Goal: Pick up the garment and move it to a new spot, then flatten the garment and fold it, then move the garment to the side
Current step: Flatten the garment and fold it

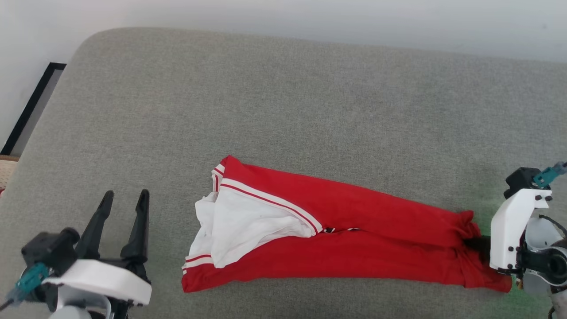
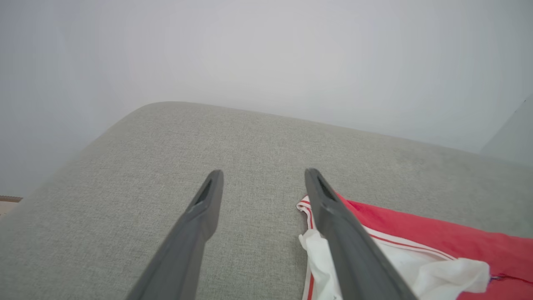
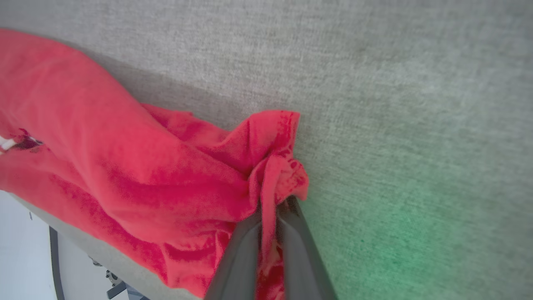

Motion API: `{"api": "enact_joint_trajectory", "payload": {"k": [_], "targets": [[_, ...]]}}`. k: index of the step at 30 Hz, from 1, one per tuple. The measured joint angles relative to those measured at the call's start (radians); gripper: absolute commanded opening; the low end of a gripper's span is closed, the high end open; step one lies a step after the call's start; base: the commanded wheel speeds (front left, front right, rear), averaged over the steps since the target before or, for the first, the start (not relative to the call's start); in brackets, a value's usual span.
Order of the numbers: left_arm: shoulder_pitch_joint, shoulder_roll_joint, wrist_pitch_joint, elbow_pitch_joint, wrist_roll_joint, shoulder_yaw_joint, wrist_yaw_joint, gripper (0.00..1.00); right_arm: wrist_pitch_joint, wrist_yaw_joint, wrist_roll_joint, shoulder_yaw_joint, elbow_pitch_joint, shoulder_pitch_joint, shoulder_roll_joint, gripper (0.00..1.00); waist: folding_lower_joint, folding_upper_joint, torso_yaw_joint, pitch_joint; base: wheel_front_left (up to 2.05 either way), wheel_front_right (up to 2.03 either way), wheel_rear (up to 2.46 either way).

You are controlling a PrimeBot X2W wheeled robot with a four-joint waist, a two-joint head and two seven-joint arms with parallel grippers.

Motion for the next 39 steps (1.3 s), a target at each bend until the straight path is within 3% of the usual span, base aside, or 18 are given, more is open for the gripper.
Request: {"api": "enact_joint_trajectory", "payload": {"k": [6, 10, 22, 27, 33, 39], "targets": [[0.096, -0.103, 0.0, -0.006, 0.099, 0.136, -0.066, 1.0, 0.032, 0.001, 0.052, -0.034, -0.049, 0.016, -0.03, 0.0, 0.0, 0.0, -0.004, -0.026, 0.0, 0.0, 0.0], [0.139, -0.176, 0.0, 0.002, 0.151, 0.21, -0.126, 1.0, 0.027, 0.002, 0.034, -0.117, -0.051, 0.022, -0.079, 0.0, 0.0, 0.0, -0.02, -0.044, 0.0, 0.0, 0.0], [0.152, -0.281, 0.0, 0.027, 0.243, 0.295, -0.219, 1.0, -0.018, 0.004, -0.117, -0.289, 0.091, -0.019, -0.197, 0.0, 0.0, 0.0, -0.058, -0.048, 0.0, 0.0, 0.0], [0.157, -0.306, 0.0, 0.033, 0.258, 0.322, -0.243, 1.0, 0.012, 0.004, -0.082, -0.269, 0.056, -0.028, -0.163, 0.0, 0.0, 0.0001, -0.072, -0.058, 0.0, 0.0, 0.0], [0.174, -0.322, 0.0, 0.03, 0.281, 0.344, -0.259, 1.0, 0.094, 0.004, 0.023, -0.213, -0.165, 0.033, -0.091, 0.0, 0.0, 0.0, -0.079, -0.076, 0.0, 0.0, 0.0], [0.177, -0.333, 0.0, 0.031, 0.289, 0.343, -0.27, 1.0, 0.136, 0.004, 0.043, -0.114, -0.372, 0.088, -0.009, 0.0, 0.0, 0.0, -0.056, -0.088, 0.0, 0.0, 0.0]]}}
